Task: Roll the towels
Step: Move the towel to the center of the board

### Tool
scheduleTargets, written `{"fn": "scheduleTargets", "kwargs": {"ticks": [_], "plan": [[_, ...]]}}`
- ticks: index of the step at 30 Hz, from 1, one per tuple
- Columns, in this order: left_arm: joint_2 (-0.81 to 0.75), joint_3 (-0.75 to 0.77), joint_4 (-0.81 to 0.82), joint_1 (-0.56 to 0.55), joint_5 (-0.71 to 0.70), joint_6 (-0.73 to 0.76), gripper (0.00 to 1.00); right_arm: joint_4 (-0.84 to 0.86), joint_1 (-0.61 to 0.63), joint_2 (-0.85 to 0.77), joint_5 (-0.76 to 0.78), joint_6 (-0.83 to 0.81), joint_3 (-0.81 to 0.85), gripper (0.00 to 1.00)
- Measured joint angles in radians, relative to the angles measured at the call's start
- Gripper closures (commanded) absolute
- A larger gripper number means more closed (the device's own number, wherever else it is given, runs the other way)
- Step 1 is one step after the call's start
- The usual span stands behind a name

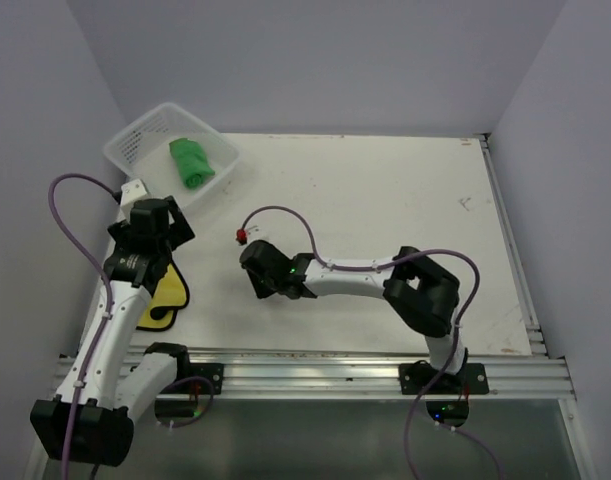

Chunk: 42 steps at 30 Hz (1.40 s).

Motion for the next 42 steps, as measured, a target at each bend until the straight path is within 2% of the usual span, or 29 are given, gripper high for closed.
{"fn": "scheduleTargets", "kwargs": {"ticks": [6,11,20,24,27,31,33,35,36,37,39,42], "plan": [[0.043,-0.096,0.000,0.168,0.069,-0.094,0.00,0.031,-0.121,-0.206,-0.048,0.032,-0.156,0.89],[0.120,-0.144,0.018,0.216,0.110,-0.155,0.00,0.052,-0.185,-0.322,-0.071,0.037,-0.247,0.88],[0.230,-0.195,0.066,0.366,0.195,-0.235,0.05,0.079,-0.219,-0.388,-0.119,0.058,-0.362,0.88],[0.360,-0.220,0.112,0.444,0.237,-0.239,0.05,0.086,-0.237,-0.413,-0.128,0.063,-0.402,0.88],[0.404,-0.245,0.132,0.484,0.248,-0.244,0.10,0.092,-0.249,-0.451,-0.130,0.066,-0.434,0.87],[0.421,-0.251,0.163,0.491,0.249,-0.247,0.24,0.094,-0.267,-0.497,-0.131,0.066,-0.468,0.87],[0.447,-0.251,0.179,0.495,0.249,-0.251,0.40,0.097,-0.274,-0.512,-0.131,0.066,-0.476,0.87],[0.456,-0.251,0.191,0.500,0.243,-0.247,0.47,0.097,-0.279,-0.524,-0.130,0.066,-0.483,0.87],[0.457,-0.253,0.201,0.502,0.245,-0.246,0.59,0.097,-0.282,-0.529,-0.130,0.066,-0.486,0.87],[0.457,-0.257,0.213,0.504,0.245,-0.247,0.68,0.097,-0.284,-0.533,-0.130,0.066,-0.487,0.88],[0.457,-0.267,0.243,0.507,0.248,-0.245,0.79,0.098,-0.287,-0.540,-0.130,0.066,-0.492,0.87],[0.457,-0.278,0.282,0.507,0.274,-0.245,0.89,0.095,-0.290,-0.553,-0.130,0.066,-0.504,0.88]]}}
